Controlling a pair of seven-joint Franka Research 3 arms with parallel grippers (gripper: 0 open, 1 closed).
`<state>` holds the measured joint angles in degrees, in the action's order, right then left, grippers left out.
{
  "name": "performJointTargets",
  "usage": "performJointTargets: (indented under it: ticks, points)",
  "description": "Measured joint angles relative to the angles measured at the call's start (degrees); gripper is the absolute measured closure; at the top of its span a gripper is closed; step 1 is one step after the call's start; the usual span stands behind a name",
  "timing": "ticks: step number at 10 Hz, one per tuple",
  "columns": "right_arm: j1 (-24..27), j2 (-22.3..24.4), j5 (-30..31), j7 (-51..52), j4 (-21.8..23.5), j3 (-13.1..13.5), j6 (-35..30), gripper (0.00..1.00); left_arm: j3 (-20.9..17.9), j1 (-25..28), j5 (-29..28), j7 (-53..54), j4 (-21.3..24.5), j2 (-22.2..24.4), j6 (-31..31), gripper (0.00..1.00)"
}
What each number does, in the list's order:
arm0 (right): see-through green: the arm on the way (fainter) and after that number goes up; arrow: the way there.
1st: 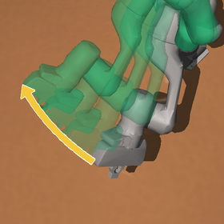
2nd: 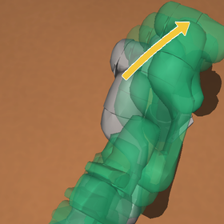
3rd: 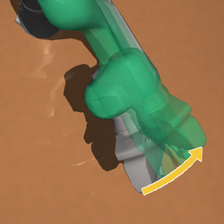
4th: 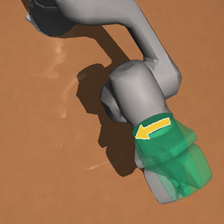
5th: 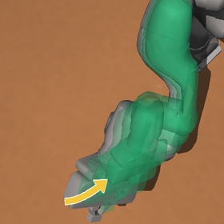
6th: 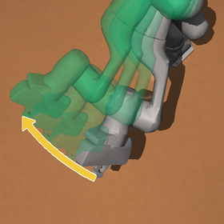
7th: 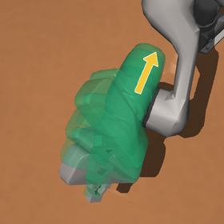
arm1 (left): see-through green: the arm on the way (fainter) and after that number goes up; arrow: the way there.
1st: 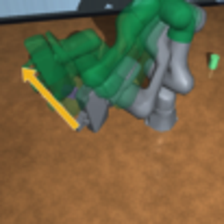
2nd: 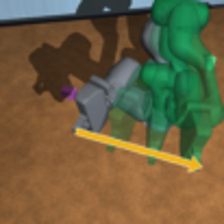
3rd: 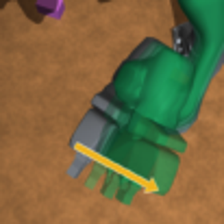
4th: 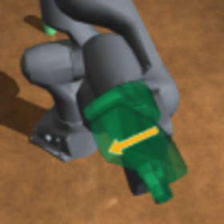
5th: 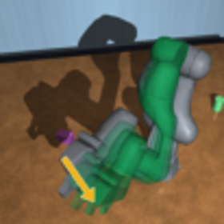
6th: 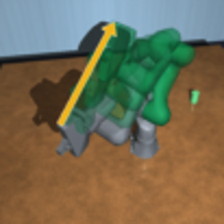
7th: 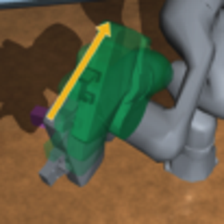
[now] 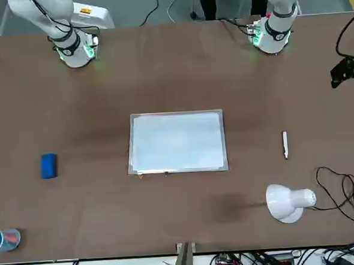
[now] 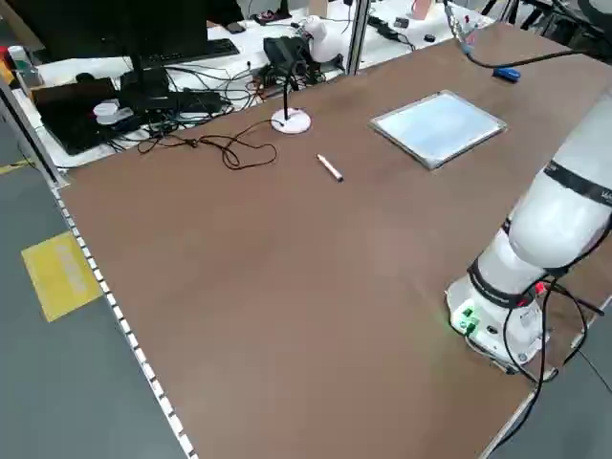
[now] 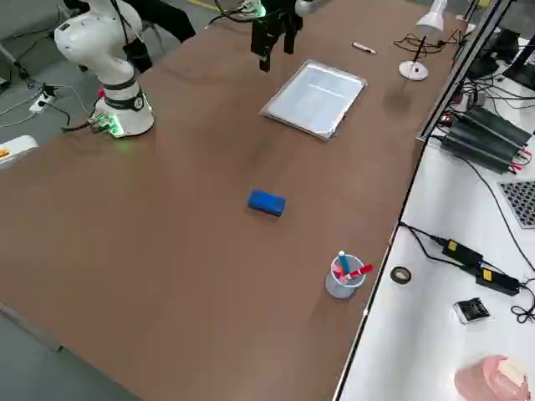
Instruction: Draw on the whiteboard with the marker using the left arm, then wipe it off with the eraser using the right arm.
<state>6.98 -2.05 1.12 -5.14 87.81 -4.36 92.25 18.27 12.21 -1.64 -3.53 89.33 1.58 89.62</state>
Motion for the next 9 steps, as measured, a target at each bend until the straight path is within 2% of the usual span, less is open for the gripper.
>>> performJointTargets:
  ticks: [6,9]
  points:
    - [0.0,0.0,0.0,0.0,0.1,0.0,0.0,0.0,-0.2,0.1,0.0,0.0,-0.1,-0.5,-0.1,0.0]
    - [0.0,0.0,0.0,-0.1,0.6,0.0,0.0,0.0,-0.4,1.0,-0.2,0.1,1.6,-4.0,3.0,0.0]
